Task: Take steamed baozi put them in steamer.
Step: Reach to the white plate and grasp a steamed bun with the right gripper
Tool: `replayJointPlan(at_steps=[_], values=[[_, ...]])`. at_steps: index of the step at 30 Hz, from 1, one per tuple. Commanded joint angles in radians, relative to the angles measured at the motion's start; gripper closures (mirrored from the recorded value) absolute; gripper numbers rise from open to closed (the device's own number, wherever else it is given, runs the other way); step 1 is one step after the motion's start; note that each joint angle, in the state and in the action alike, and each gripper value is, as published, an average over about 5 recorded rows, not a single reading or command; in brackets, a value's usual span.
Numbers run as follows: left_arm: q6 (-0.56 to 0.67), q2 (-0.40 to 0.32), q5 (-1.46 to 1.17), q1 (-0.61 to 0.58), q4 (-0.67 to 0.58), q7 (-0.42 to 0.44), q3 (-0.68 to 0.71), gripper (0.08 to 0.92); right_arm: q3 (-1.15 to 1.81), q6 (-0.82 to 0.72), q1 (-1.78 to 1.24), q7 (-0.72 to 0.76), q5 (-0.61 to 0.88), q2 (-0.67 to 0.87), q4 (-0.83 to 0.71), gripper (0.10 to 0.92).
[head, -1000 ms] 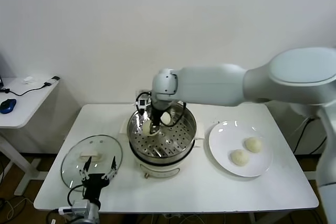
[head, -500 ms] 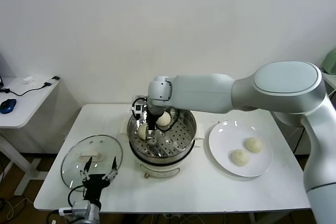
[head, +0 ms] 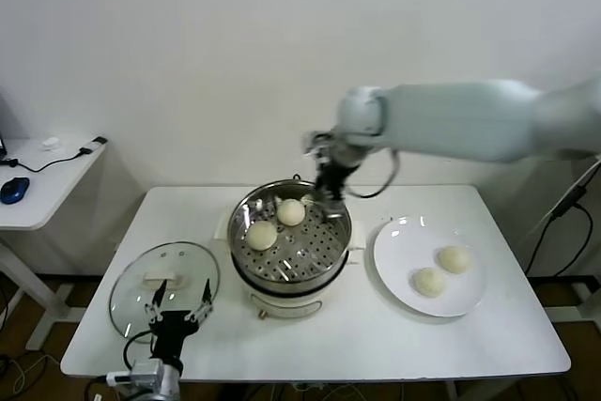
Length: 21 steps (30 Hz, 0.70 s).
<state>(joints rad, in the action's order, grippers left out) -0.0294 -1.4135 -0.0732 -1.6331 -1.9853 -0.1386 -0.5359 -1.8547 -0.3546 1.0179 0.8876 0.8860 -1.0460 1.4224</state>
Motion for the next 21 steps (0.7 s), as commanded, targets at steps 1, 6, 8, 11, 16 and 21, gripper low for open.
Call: replayJointPlan(at_steps=[1,6,8,11,16,21], values=[[0.0,-0.003,0.0,0.001,0.005,-0.001,-0.003,0.177,-0.205,0.102,0.081,0.098,-0.279,0.433,0.137,0.202],[0.0,-0.008,0.003,-0.003,0.004,-0.002,-0.009,0.177,-0.025,0.071,-0.197,0.063,-0.375,0.504,0.064,0.203],[0.0,-0.01,0.005,-0.004,0.008,-0.003,-0.011,0.177,0.053,0.061,-0.3,0.053,-0.401,0.506,0.028,0.203],[0.0,-0.014,0.008,-0.007,0.012,-0.004,-0.013,0.177,0.154,0.049,-0.429,0.038,-0.428,0.487,-0.024,0.202],[0.002,-0.017,0.011,-0.013,0.015,-0.005,-0.015,0.177,0.273,0.027,-0.576,0.007,-0.457,0.434,-0.095,0.203],[0.005,-0.015,0.016,-0.018,0.019,-0.007,-0.016,0.177,0.324,0.01,-0.64,-0.015,-0.475,0.39,-0.135,0.202]])
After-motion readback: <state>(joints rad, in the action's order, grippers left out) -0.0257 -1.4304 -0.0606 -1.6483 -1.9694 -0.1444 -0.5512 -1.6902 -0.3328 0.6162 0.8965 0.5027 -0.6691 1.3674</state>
